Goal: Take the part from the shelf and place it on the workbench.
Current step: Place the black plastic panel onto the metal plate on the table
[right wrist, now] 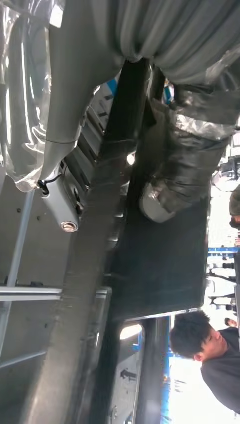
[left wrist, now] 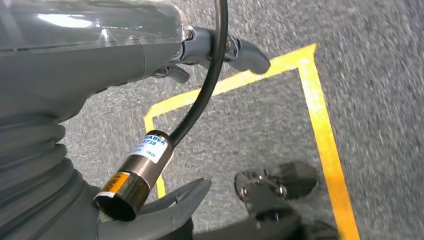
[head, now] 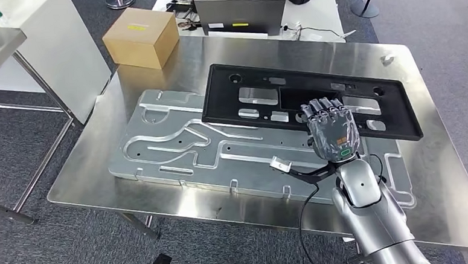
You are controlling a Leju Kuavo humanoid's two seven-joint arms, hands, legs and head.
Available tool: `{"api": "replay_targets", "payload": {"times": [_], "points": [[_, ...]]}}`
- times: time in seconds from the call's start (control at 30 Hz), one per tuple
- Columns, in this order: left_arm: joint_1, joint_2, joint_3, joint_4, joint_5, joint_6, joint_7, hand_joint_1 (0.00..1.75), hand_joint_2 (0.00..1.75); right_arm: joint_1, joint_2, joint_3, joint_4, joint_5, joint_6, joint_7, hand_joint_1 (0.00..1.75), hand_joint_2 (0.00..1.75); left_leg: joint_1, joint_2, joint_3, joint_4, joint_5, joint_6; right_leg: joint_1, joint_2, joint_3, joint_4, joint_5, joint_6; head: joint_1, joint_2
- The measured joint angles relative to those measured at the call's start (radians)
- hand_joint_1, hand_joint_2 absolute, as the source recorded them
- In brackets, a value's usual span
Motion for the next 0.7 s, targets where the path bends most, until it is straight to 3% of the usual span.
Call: {"api": "replay_targets", "payload": {"times": [0.3, 0.7], "points": [[0.0, 0.002, 0.0, 0.0, 0.004, 0.015, -0.001, 0.0, 1.75, -0.001, 0.0, 0.0, 0.004, -0.002, 0.0, 0.003, 0.0, 0.0, -0.003, -0.001, -0.001, 0.001, 0.0, 0.006, -0.003, -0.001, 0.004, -0.01, 0.006, 0.011, 0.0, 0.0], [0.002, 0.002, 0.001, 0.0, 0.012, 0.013, 0.001, 0.0, 1.75, -0.007, 0.0, 0.001, 0.024, -0.015, 0.0, -0.004, 0.0, 0.0, -0.002, -0.001, 0.0, 0.001, 0.0, 0.007, -0.002, -0.001, 0.004, -0.01, 0.006, 0.014, 0.0, 0.0]]}}
